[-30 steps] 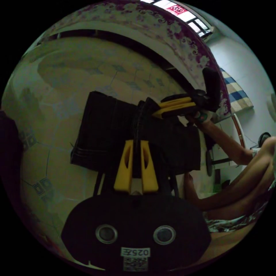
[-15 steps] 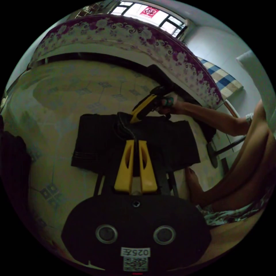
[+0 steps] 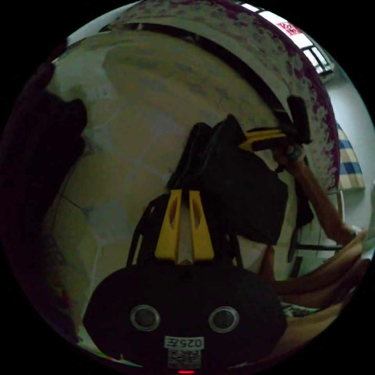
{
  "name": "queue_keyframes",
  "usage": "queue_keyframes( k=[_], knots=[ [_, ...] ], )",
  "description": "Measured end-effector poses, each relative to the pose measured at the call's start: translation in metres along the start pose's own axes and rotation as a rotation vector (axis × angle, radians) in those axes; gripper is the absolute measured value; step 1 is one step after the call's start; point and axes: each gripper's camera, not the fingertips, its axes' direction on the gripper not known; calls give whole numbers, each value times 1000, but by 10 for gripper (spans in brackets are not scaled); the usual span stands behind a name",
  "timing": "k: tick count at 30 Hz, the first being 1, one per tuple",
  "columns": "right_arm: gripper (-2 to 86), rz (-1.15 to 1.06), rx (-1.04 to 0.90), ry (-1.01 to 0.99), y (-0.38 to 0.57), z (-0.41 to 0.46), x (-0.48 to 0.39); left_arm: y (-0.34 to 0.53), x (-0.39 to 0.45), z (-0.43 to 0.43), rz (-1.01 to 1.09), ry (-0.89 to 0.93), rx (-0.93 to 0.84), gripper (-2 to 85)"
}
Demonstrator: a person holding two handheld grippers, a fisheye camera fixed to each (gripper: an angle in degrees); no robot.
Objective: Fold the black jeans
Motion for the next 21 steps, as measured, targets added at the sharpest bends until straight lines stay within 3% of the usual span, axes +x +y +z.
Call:
queue_keyframes(
  k=[4,6,12,15,19,21],
  knots=[
    [131,89,280,20,87,-104,-4,20,22,-46,65,3,196,16],
    [141,196,399,57,168,-166,-15,23,69,-50,272,234,225,26],
    [143,743,479,126,380,-210,-17,53,247,92,751,529,-231,50],
    [155,919,521,34,448,-203,-6,76,316,141,898,422,-287,69],
    [140,999,507,-55,480,-194,25,93,366,196,941,364,-431,82],
    [123,974,502,-82,483,-201,38,109,386,232,1001,148,-456,75]
  ],
)
